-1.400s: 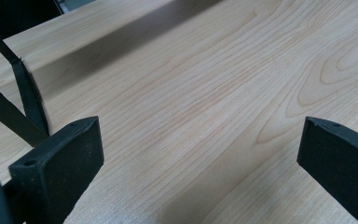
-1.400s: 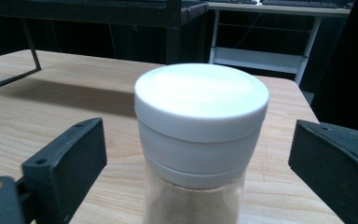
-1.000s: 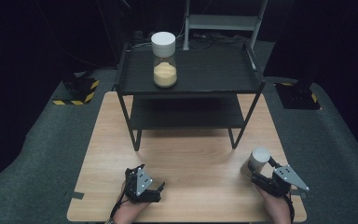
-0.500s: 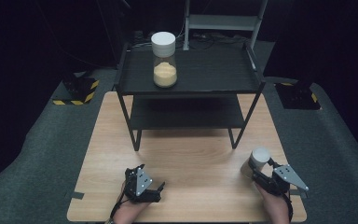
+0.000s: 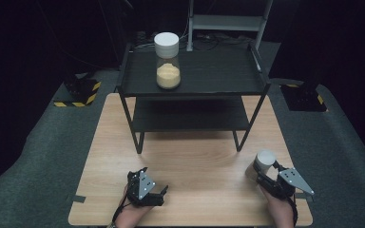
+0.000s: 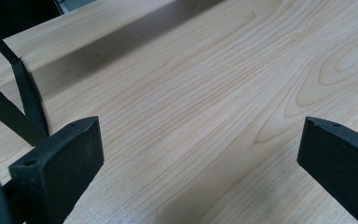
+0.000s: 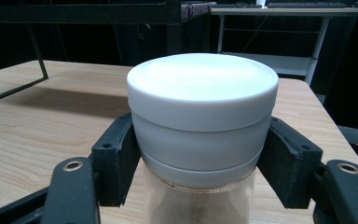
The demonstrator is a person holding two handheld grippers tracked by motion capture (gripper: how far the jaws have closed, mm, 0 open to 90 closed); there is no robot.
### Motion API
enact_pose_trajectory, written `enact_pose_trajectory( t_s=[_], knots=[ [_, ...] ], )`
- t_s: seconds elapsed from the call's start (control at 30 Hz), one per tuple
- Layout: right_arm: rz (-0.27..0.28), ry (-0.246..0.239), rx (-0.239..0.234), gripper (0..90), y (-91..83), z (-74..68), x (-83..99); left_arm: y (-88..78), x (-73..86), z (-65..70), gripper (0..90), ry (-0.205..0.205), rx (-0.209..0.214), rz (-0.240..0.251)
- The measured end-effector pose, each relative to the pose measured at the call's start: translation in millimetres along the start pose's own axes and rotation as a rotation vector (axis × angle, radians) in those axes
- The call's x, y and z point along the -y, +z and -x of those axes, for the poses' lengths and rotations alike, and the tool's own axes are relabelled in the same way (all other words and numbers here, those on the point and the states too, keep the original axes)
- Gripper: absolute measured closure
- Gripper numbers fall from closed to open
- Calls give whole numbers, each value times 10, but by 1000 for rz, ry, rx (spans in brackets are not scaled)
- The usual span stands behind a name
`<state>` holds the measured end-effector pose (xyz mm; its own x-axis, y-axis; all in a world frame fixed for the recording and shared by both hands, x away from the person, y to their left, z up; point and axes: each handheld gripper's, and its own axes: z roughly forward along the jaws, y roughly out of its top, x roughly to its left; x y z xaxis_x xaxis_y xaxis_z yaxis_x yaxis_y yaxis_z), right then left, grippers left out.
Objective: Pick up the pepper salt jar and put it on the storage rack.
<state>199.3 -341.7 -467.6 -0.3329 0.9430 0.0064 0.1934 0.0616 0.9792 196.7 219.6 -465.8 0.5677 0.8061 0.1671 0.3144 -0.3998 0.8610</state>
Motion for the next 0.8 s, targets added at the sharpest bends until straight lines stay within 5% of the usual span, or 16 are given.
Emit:
enact_pose_trajectory(
  t_s=[0.8],
  knots=[
    [76,-55,-84,337,-159,-212,-226,0,2,-8,7,0,4,1]
  ],
)
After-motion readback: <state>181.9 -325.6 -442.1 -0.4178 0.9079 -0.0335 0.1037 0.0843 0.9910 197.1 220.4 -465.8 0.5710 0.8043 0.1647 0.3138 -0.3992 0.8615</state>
